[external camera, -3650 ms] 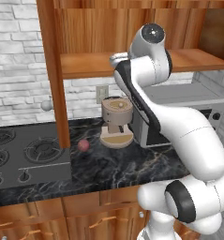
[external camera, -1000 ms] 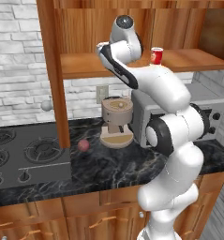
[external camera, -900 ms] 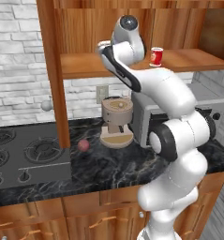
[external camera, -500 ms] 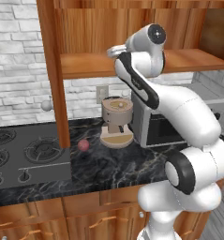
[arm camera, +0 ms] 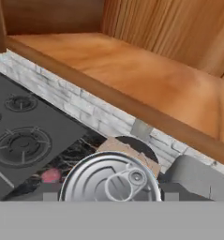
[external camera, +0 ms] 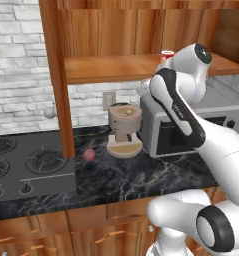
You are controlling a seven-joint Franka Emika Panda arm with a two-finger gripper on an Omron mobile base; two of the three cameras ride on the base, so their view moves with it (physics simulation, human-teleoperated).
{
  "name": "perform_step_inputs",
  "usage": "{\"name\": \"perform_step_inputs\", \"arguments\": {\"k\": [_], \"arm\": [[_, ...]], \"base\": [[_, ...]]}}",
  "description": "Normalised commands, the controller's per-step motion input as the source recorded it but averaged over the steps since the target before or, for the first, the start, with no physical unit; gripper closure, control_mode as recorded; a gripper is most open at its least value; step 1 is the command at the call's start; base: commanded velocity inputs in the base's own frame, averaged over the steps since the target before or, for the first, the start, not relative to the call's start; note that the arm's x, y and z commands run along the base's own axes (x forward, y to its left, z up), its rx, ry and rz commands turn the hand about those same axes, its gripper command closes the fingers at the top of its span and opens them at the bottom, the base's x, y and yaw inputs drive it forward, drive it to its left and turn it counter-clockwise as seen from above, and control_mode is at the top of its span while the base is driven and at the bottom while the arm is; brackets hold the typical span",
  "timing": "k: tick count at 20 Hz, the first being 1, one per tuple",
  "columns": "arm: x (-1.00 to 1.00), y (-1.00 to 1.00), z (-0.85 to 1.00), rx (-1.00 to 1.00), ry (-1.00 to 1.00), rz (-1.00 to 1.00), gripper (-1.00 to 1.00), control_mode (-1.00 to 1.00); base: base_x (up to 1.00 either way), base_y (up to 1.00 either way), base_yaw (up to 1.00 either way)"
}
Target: Restock the canned food cabinet by taking the new fresh canned food from the counter and placing it in the cabinet. Then, take the old canned food from the cabinet and place it on the counter.
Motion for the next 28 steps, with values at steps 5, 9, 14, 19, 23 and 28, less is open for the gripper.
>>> {"name": "perform_step_inputs", "arguments": {"k": [5, 9, 14, 19, 23, 28], "arm": [[-1.00, 0.15, -1.00, -0.45, 0.39, 0.28, 1.00, -1.00], [-0.12, 0.88, -1.00, -0.16, 0.29, 0.03, 1.00, -1.00], [0.48, 0.85, -1.00, 0.11, 0.22, -0.03, 1.00, -1.00], [0.56, 0.40, -1.00, -0.02, 0.13, -0.01, 1.00, -1.00], [-0.01, 0.01, -1.00, -0.10, 0.14, 0.00, 1.00, -1.00], [0.00, 0.25, -0.84, 0.08, 0.01, 0.00, 1.00, -1.00]], "base": [[0.00, 0.00, 0.00], [0.00, 0.00, 0.00], [0.00, 0.00, 0.00], [0.00, 0.00, 0.00], [0.00, 0.00, 0.00], [0.00, 0.00, 0.00]]}}
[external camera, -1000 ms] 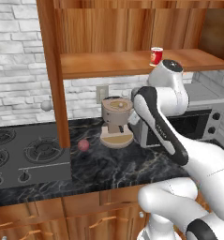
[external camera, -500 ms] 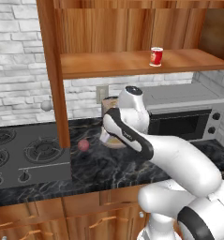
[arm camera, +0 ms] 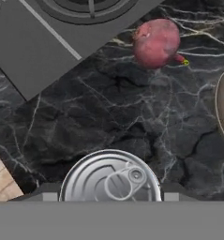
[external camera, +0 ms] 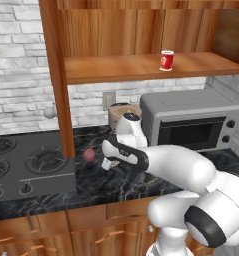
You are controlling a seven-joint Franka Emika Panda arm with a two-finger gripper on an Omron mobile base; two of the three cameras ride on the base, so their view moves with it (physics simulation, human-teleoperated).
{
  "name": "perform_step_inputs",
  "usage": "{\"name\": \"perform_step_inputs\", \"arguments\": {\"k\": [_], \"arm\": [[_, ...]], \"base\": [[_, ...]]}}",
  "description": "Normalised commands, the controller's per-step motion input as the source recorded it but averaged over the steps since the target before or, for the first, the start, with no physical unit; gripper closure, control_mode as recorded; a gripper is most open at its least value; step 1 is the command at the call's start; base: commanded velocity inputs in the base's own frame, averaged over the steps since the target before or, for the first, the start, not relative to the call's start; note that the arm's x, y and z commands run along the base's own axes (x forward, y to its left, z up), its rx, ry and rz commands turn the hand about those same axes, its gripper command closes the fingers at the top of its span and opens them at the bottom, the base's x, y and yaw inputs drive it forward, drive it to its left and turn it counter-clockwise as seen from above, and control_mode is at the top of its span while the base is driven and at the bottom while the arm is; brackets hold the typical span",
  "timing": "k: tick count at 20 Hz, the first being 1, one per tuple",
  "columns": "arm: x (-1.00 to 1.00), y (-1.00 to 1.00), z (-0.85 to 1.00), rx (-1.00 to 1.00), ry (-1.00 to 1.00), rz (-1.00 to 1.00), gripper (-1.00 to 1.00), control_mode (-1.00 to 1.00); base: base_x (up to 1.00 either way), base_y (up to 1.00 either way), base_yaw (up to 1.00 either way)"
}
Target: Restock the canned food cabinet by taking the new fresh canned food from the counter and placing it in the cabinet. Then, take the old canned food from the cabinet and place it on the counter.
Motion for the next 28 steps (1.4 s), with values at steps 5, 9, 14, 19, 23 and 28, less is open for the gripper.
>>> {"name": "perform_step_inputs", "arguments": {"k": [5, 9, 14, 19, 23, 28], "arm": [[0.00, 0.28, -0.92, 0.11, 0.00, -0.01, 1.00, -1.00], [0.00, 0.17, -0.32, 0.00, 0.00, 0.00, -1.00, -1.00], [0.04, 0.02, 0.00, 0.00, 0.00, -0.05, -1.00, -1.00], [0.00, 0.00, 0.36, 0.00, 0.07, -0.11, -1.00, -1.00], [-0.18, -0.06, 0.97, 0.00, 0.10, -0.12, -1.00, -1.00], [-0.93, -0.71, 1.00, 0.07, 0.02, -0.12, -1.00, -1.00]], "base": [[0.00, 0.00, 0.00], [0.00, 0.00, 0.00], [0.00, 0.00, 0.00], [0.00, 0.00, 0.00], [0.00, 0.00, 0.00], [0.00, 0.00, 0.00]]}}
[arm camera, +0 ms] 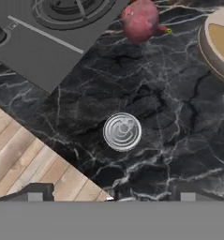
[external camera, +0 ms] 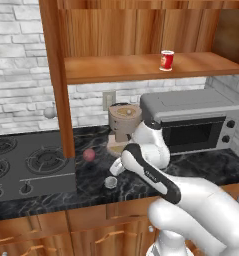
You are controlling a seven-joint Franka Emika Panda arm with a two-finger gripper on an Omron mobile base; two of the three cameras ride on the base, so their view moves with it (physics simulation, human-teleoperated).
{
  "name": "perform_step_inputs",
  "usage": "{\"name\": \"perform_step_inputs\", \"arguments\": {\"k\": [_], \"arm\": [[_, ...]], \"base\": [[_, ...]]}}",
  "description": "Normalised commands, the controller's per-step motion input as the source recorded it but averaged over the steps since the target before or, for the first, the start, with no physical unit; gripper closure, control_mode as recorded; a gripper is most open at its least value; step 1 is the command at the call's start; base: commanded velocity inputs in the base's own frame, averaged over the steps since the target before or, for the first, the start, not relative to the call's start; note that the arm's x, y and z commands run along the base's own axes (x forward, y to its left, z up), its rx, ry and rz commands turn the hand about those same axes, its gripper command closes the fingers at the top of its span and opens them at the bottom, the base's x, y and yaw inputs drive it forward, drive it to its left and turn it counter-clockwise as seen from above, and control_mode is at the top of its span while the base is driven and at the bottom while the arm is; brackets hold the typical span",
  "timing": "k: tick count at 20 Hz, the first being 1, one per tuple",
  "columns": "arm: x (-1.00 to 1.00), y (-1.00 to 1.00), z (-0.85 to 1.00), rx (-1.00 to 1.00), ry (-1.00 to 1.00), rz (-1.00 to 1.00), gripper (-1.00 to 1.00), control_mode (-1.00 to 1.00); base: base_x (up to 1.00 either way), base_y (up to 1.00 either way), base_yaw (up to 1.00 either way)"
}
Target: Restock the canned food cabinet by taking the new fresh canned food from the counter and placing it in the cabinet. Then, take the old canned food from the cabinet and place it on the counter.
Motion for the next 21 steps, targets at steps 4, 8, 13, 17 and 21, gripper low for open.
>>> {"name": "perform_step_inputs", "arguments": {"k": [4, 8, 13, 17, 21], "arm": [[-1.00, -1.00, 0.76, 0.02, 0.00, -0.07, -1.00, -1.00], [-1.00, -1.00, 0.52, 0.00, -0.03, -0.01, -1.00, -1.00], [-1.00, -0.60, 0.51, 0.00, -0.29, -0.02, -1.00, -1.00], [-1.00, -0.11, 0.73, 0.05, -0.51, 0.04, -1.00, -1.00], [0.04, 0.01, -0.03, -0.03, -0.08, 0.01, -1.00, -1.00]], "base": [[0.00, 0.00, 0.00], [0.00, 0.00, 0.00], [0.00, 0.00, 0.00], [0.00, 0.00, 0.00], [0.00, 0.00, 0.00]]}}
